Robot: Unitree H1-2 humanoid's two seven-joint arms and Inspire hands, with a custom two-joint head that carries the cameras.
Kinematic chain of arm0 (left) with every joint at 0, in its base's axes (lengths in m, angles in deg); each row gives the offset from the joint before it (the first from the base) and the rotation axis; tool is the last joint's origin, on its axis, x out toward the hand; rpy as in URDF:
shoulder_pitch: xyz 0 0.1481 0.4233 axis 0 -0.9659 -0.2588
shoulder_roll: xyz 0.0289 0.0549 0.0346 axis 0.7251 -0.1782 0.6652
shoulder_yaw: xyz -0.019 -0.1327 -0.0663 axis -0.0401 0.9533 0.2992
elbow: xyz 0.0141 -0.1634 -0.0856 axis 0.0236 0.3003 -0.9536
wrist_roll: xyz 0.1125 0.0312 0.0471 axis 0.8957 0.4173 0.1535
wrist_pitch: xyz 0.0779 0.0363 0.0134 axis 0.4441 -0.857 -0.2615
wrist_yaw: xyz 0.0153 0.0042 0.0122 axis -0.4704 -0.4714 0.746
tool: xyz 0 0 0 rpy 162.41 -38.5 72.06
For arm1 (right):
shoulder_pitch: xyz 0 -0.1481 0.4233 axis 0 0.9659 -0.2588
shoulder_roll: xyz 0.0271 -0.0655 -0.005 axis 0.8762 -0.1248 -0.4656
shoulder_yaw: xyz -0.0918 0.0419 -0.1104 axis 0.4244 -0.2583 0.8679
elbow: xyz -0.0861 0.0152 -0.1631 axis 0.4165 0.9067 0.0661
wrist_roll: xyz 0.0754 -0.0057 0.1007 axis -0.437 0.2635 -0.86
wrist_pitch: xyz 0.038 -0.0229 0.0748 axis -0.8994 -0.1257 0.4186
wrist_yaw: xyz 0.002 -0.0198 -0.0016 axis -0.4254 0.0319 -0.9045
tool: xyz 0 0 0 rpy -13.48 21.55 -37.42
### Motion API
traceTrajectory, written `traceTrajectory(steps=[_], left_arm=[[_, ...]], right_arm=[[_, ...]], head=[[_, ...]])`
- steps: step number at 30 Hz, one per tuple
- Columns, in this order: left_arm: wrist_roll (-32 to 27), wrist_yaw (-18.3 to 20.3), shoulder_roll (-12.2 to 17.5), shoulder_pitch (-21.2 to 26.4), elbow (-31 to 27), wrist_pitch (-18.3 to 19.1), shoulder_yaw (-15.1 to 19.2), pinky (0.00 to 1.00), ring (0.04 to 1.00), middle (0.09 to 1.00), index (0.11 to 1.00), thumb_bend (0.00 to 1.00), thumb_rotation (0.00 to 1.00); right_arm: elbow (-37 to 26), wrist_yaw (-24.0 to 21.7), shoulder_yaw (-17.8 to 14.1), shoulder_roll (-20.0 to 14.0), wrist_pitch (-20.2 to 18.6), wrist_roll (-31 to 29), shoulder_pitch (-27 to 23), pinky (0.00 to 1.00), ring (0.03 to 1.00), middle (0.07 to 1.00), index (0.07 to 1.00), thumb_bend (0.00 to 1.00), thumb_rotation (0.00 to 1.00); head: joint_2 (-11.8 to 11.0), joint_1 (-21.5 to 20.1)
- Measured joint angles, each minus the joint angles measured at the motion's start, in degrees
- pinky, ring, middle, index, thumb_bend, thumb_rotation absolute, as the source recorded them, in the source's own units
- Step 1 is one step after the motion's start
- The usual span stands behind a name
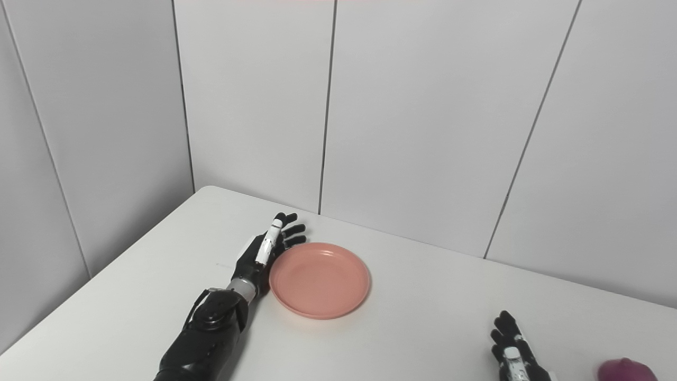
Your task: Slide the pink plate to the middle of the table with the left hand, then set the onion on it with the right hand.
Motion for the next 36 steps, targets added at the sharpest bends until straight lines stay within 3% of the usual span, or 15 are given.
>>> traceTrajectory(steps=[5, 16, 28, 36], left_arm=[[0.4, 0.17, -0.58, -0.43, -1.3, 1.4, -0.27, 0.85, 0.841, 0.859, 0.886, 0.48, 1.0], [0.55, 3.09, -0.84, -0.7, -1.84, 1.89, -2.57, 0.84, 0.839, 0.854, 0.88, 0.5, 1.0], [1.26, 6.7, -2.33, -0.7, -1.66, 1.62, -5.05, 0.81, 0.82, 0.847, 0.871, 0.52, 1.0], [1.6, 7.7, -3.44, -3.21, -6.31, 3.54, -5.86, 0.82, 0.821, 0.852, 0.878, 0.5, 1.0]], right_arm=[[-0.27, 1.12, 0.82, 0.66, 0.0, 2.18, -0.03, 1.0, 0.952, 0.942, 0.945, 0.43, 0.69], [-4.44, 6.44, 1.28, 5.03, -1.88, 4.67, 0.08, 0.99, 0.925, 0.897, 0.868, 0.49, 0.56], [-5.07, 9.11, 1.74, 6.33, -4.12, 6.64, 0.08, 1.0, 0.939, 0.897, 0.873, 0.51, 0.58], [-5.25, 8.83, 2.57, 6.39, -4.17, 6.59, 0.06, 1.0, 0.946, 0.917, 0.896, 0.48, 0.62]], head=[[1.05, -4.65], [2.46, -12.92], [3.51, -17.14], [3.6, -17.32]])
